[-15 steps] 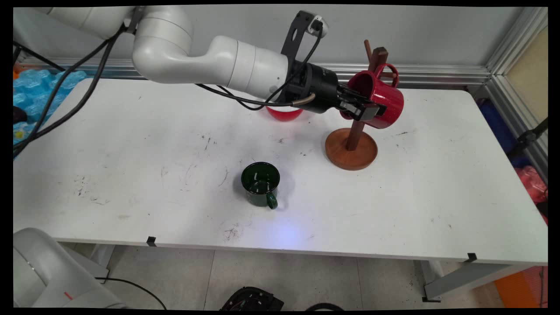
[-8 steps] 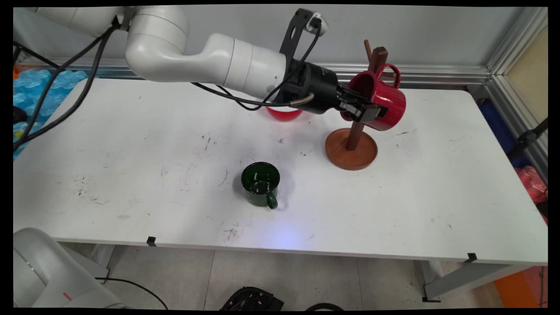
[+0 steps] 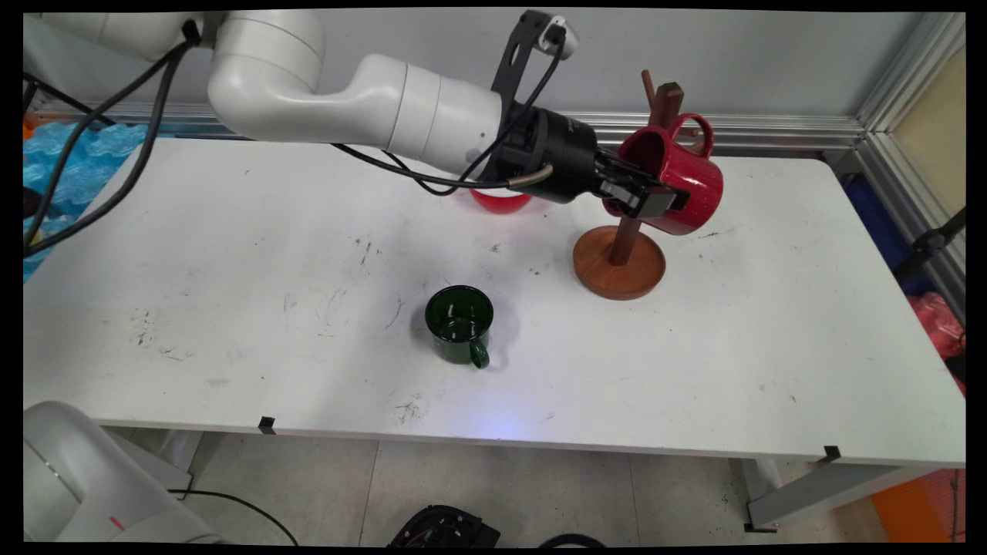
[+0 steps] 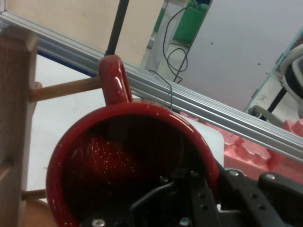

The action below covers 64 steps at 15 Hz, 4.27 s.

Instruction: Place the picked object on the table

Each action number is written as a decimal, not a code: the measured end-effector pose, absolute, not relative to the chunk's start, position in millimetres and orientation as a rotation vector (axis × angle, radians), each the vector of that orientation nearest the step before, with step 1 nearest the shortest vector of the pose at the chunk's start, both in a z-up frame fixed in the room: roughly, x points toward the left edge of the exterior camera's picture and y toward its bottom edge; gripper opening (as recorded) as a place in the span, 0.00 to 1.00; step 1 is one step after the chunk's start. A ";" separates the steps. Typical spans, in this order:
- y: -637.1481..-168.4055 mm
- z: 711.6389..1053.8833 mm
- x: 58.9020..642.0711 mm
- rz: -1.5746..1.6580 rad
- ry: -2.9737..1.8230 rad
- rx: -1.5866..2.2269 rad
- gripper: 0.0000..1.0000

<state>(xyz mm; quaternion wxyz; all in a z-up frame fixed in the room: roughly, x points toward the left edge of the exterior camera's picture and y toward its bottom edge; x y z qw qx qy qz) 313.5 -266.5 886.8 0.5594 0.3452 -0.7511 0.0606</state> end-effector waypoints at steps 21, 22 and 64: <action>-243.6 911.9 325.2 0.099 -1.781 0.774 0.00; -243.1 912.7 328.1 0.102 -1.785 0.772 0.00; -277.0 895.0 427.9 0.322 -2.237 0.685 0.00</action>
